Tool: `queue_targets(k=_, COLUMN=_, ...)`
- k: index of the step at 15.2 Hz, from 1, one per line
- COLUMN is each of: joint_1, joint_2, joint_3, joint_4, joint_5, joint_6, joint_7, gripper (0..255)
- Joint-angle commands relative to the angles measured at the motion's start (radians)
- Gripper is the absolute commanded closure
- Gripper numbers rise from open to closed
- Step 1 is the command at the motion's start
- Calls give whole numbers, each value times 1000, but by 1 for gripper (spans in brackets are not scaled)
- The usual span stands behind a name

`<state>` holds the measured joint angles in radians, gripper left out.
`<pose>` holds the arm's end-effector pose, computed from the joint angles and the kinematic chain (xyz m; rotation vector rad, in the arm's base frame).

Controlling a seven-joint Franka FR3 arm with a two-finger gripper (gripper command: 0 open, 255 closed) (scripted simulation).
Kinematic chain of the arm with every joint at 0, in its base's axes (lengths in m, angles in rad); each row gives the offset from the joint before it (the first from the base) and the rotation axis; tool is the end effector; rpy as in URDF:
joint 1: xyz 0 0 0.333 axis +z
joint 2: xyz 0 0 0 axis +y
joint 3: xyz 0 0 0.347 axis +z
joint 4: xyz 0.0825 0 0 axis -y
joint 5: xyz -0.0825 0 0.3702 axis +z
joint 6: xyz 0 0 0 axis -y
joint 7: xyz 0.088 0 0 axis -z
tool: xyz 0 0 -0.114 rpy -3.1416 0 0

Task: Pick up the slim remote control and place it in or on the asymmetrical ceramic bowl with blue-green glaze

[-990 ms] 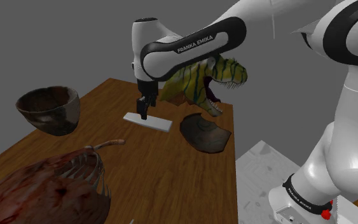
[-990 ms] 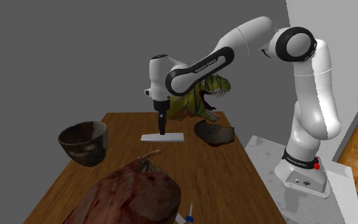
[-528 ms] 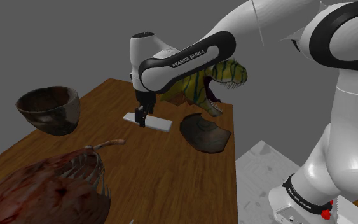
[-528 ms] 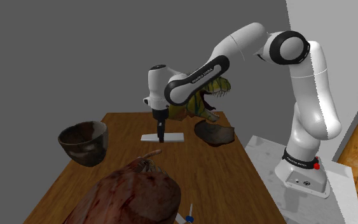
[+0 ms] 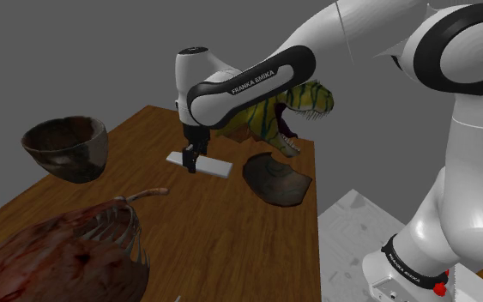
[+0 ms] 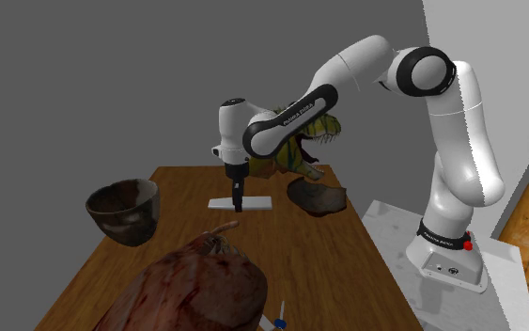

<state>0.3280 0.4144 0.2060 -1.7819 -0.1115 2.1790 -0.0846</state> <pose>0.5681 0.3152 0.3569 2.9595 1.0237 -0.0075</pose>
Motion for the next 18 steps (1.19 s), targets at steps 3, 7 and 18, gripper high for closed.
queue_targets(k=3, joint_1=0, joint_2=0, joint_3=0, joint_4=0, joint_5=0, joint_6=0, joint_7=0, gripper=255)
queue_targets(k=7, joint_1=0, joint_2=0, joint_3=0, joint_4=-1, joint_5=0, joint_6=0, joint_7=0, gripper=255)
queue_targets(k=18, joint_1=-4, joint_2=-48, joint_3=6, joint_4=42, joint_5=14, joint_6=-89, joint_7=-10, gripper=255)
